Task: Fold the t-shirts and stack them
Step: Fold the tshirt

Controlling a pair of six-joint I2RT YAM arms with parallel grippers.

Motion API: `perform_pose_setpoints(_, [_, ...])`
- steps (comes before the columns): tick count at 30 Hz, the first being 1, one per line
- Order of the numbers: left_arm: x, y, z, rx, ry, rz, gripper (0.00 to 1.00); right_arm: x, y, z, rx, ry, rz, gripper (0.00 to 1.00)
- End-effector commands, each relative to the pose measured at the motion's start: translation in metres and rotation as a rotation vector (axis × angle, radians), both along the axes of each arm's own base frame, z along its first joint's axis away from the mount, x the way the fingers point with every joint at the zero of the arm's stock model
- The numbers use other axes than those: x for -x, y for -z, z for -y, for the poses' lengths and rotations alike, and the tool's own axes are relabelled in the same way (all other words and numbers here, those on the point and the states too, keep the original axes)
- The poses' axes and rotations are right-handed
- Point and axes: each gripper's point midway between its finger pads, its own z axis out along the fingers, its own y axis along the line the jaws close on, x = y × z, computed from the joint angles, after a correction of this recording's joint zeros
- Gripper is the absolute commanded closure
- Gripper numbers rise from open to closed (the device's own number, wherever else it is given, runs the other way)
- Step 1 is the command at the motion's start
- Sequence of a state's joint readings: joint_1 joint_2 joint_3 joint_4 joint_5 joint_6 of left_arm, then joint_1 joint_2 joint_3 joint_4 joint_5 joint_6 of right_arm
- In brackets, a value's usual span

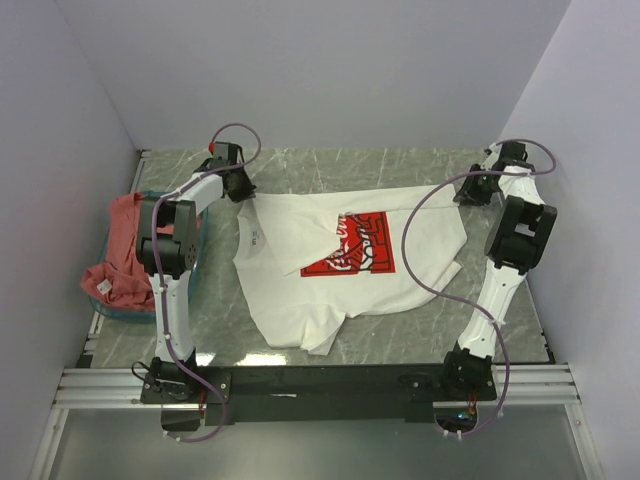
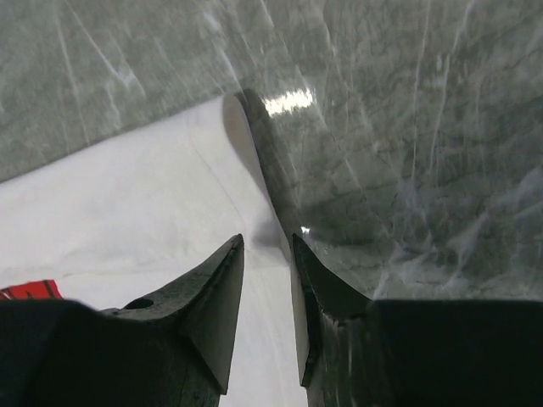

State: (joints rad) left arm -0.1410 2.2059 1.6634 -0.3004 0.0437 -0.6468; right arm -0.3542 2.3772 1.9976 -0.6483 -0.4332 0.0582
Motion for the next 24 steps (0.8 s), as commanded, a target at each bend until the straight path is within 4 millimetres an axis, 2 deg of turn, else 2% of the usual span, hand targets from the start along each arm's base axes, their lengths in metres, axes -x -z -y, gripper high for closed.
perform_pose_setpoints(1, [-0.017,-0.02,-0.002,-0.002,0.016,0.064,0.98,0.004,0.001,0.0,-0.009,0.0,-0.034,0.64])
perform_pose_setpoints(8, [-0.017,-0.019,-0.003,0.006,0.015,0.062,0.98,0.004,0.005,-0.007,-0.059,-0.019,-0.069,0.69])
perform_pose_setpoints(11, [-0.019,-0.02,-0.005,0.004,0.008,0.065,0.98,0.005,0.004,-0.012,-0.087,-0.028,-0.067,0.79])
perform_pose_setpoints(12, [-0.019,-0.02,-0.007,0.002,0.005,0.06,0.99,0.005,0.005,-0.012,-0.089,-0.028,-0.067,0.87])
perform_pose_setpoints(15, [-0.019,-0.016,-0.013,-0.003,-0.01,0.05,0.99,0.003,0.004,-0.011,-0.082,-0.023,-0.06,1.0])
perform_pose_setpoints(24, [-0.022,-0.009,-0.029,-0.017,-0.031,0.029,0.99,0.003,0.009,0.0,-0.052,0.001,-0.074,1.0])
